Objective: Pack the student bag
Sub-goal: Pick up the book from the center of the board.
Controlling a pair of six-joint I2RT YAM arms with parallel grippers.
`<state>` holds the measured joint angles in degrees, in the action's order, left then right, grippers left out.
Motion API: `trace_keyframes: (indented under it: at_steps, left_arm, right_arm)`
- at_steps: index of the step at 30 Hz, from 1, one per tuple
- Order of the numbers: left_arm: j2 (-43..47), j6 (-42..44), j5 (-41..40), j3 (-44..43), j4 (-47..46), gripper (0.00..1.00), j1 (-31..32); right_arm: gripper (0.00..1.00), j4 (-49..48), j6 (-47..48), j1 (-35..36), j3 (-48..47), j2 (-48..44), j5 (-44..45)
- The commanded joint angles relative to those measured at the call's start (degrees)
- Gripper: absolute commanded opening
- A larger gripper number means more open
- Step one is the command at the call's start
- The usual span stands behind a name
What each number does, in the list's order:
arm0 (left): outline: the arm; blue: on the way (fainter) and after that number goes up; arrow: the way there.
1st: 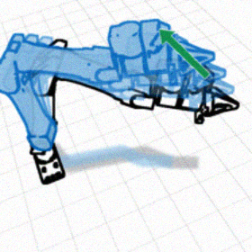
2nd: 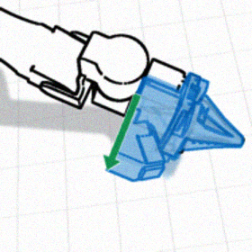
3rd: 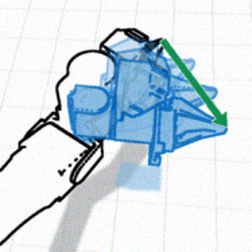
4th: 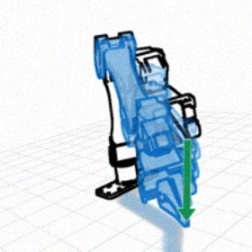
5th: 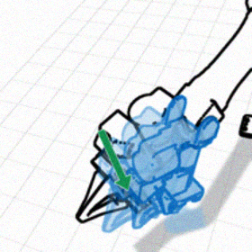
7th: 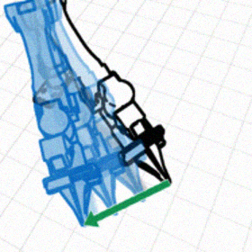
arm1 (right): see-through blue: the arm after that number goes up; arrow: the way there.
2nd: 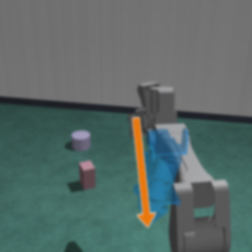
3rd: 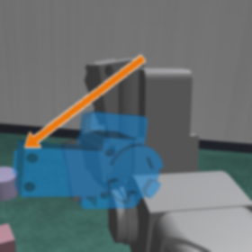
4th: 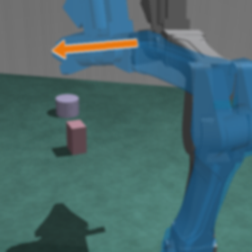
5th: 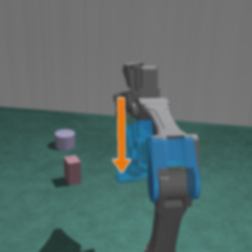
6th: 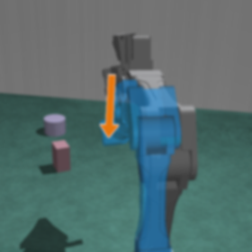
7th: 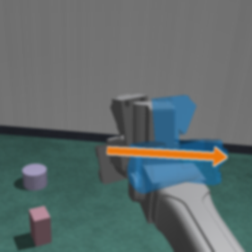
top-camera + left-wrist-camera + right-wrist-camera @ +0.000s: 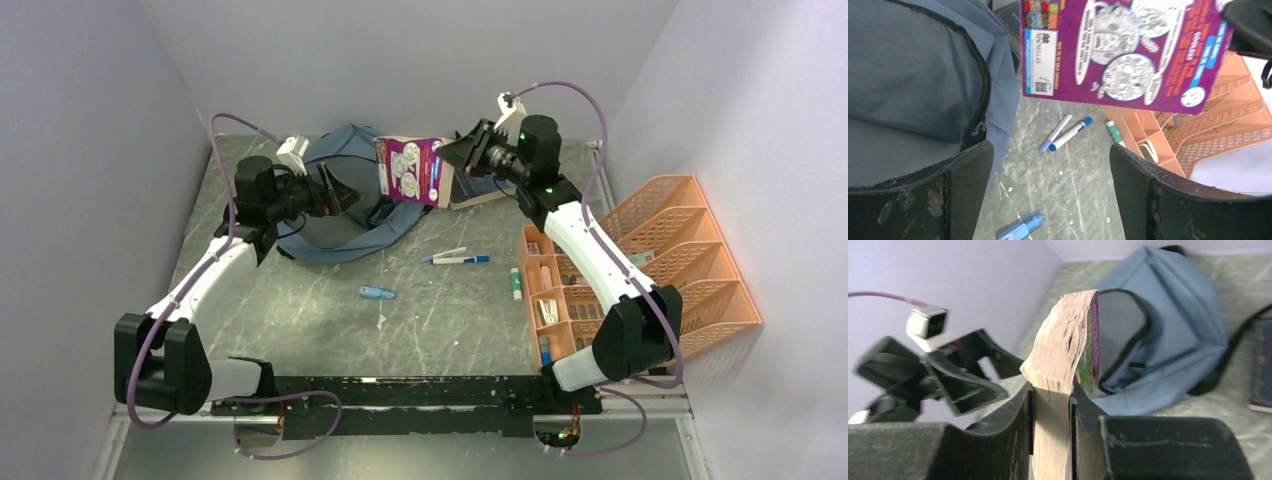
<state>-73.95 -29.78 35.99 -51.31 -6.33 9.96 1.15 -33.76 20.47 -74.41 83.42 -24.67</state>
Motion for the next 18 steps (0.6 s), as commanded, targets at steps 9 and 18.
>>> trace_keyframes:
  at_steps: [9, 18]
  left_arm:
    - [-1.87, -4.33, 9.70, -0.41, -30.61, 0.94, -0.40]
    - [-11.09, -19.35, 19.68, -3.78, -56.59, 0.95, -1.61]
  right_arm:
    - [0.00, -38.34, -33.17, -6.54, 4.19, 0.13, -26.29]
    - [0.00, -47.34, -40.80, -8.10, 5.68, 0.40, -30.70]
